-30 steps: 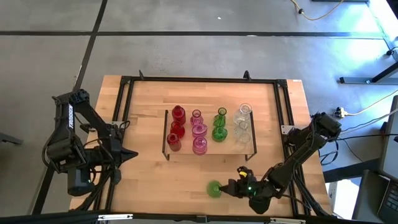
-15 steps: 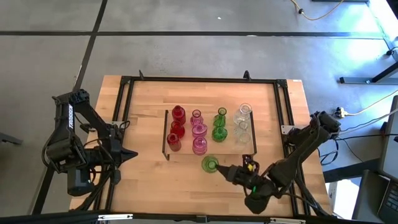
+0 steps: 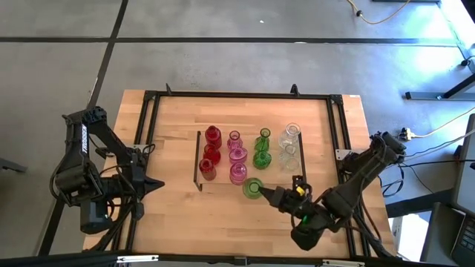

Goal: Sort vases onto shelf
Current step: Put the green vase on the shelf aligned with the other green vases

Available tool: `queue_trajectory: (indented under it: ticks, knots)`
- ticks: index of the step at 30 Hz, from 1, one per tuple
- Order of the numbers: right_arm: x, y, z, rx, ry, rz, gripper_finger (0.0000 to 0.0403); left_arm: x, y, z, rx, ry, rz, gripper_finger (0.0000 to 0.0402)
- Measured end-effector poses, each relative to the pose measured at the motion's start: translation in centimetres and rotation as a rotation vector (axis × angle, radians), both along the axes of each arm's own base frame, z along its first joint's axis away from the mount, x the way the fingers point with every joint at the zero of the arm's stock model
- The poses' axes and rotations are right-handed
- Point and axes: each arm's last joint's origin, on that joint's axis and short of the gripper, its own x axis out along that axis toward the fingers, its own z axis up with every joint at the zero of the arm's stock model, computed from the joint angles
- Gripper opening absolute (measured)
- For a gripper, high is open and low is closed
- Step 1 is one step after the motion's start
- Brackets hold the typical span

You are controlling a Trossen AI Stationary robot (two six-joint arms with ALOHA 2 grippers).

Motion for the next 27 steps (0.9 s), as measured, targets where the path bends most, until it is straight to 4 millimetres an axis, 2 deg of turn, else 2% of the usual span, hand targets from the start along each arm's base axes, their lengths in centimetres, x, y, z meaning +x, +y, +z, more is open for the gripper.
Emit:
queue_trajectory:
  ticks: [7,13,18,23,27]
  knots:
    - [-0.4,-0.8,-0.6,-0.05,0.116,0.021,0.0,0.0,-0.1,0.0,-0.01,-0.006,0.001,0.0]
    - [-0.9,-1.2,-0.5,-0.067,0.148,0.025,0.0,0.2,-0.3,0.1,-0.033,-0.019,-0.006,0.0]
    - [-1.1,-1.4,-0.4,-0.073,0.162,0.029,0.0,0.7,-1.8,0.6,-0.055,-0.021,-0.148,0.0]
    - [-1.8,-2.1,0.0,-0.103,0.2,0.031,0.0,2.6,-3.5,2.1,-0.012,-0.111,-0.352,0.0]
    - [-2.6,-2.8,0.5,-0.133,0.232,0.032,0.0,5.2,-2.8,2.9,0.091,-0.163,-0.397,0.0]
